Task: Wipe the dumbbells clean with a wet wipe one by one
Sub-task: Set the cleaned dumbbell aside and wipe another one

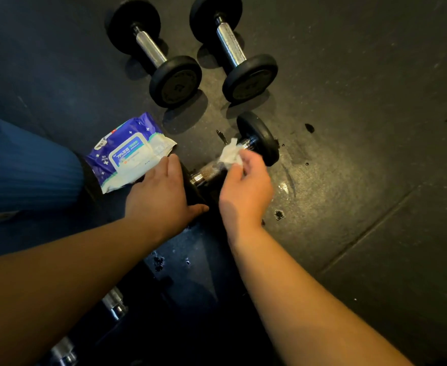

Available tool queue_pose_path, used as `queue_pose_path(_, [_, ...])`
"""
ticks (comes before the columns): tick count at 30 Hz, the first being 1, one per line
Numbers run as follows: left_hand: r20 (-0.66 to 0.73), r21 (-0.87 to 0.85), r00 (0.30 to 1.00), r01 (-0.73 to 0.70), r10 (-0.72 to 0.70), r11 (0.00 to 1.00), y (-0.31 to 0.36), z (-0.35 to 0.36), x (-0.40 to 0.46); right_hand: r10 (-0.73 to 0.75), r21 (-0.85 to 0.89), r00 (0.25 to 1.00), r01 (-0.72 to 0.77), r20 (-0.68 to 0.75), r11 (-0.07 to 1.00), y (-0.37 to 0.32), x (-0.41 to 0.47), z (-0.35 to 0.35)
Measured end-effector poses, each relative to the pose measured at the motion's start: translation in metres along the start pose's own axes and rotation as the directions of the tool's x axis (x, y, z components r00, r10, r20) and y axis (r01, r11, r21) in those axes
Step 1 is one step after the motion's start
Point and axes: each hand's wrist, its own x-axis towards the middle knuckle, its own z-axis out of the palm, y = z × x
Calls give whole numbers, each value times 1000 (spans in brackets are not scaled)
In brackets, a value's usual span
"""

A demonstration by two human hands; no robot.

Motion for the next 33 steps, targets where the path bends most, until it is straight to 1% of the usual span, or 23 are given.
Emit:
queue_pose_path(1, [-5,-14,1000,-7,7,1000,0,1,-3,-182,-170,983,176,-21,970,-1,3,-6])
queue_pose_path(2, [-9,-30,1000,-14,14,999,0,3,-5,-362,-306,932,346,2,887,1,8,-10])
queue_pose_path(3, [-9,-44,1000,-18,17,999,0,4,-7,-509,-410,858,492,77,768,0,11,-15])
queue_pose_path(4, [-5,-53,1000,-17,17,998,0,4,-9,-599,-491,780,600,181,632,5,16,-15])
queue_pose_path(5, [0,-59,1000,-16,16,998,0,4,-11,-638,-549,714,669,287,502,9,18,-15])
queue_pose_path(6, [3,-65,1000,-18,18,998,-1,5,-12,-636,-571,667,716,389,402,13,19,-14])
queue_pose_path(7, [5,-71,1000,-22,22,997,-1,5,-12,-609,-563,629,756,484,333,18,17,-14])
queue_pose_path(9, [9,-76,999,-31,32,997,-2,4,-14,-594,-491,517,842,616,224,23,13,-14])
queue_pose_path(11, [22,-83,999,-34,35,996,-1,4,-16,-622,-424,411,895,667,137,23,13,-17])
queue_pose_path(12, [22,-88,999,-33,35,996,0,4,-16,-633,-424,389,900,670,104,22,15,-18])
queue_pose_path(13, [19,-96,999,-34,36,995,0,4,-16,-642,-453,397,887,656,86,20,20,-18])
queue_pose_path(14, [16,-103,999,-34,35,994,-1,3,-16,-650,-498,429,863,627,89,18,26,-19])
queue_pose_path(15, [17,-110,999,-33,35,993,-1,3,-16,-647,-550,483,827,590,115,16,33,-19])
queue_pose_path(17, [25,-124,999,-27,30,992,-3,2,-16,-603,-602,593,767,534,221,12,39,-18])
queue_pose_path(18, [29,-128,999,-27,31,991,-4,2,-16,-574,-593,619,760,536,266,12,39,-16])
queue_pose_path(19, [30,-132,999,-31,35,991,-4,2,-17,-548,-567,620,771,561,291,13,36,-13])
queue_pose_path(21, [17,-149,999,-47,50,988,-6,3,-20,-506,-487,580,814,638,318,15,23,-6])
queue_pose_path(23, [-4,-170,997,-72,73,983,-7,4,-26,-492,-418,545,838,679,351,18,11,-3])
queue_pose_path(25, [-28,-173,995,-95,92,980,-7,6,-34,-500,-384,550,832,669,401,22,5,-8])
queue_pose_path(28, [-56,-193,994,-105,96,976,-1,9,-45,-499,-312,577,797,646,518,27,2,-22])
queue_pose_path(29, [-62,-204,993,-108,98,973,2,10,-49,-492,-300,573,795,656,527,27,1,-27])
queue_pose_path(31, [-83,-223,991,-119,103,967,8,12,-56,-482,-321,576,797,661,512,25,1,-36])
queue_pose_path(33, [-116,-226,987,-132,108,965,11,14,-62,-508,-370,596,796,623,479,25,4,-43])
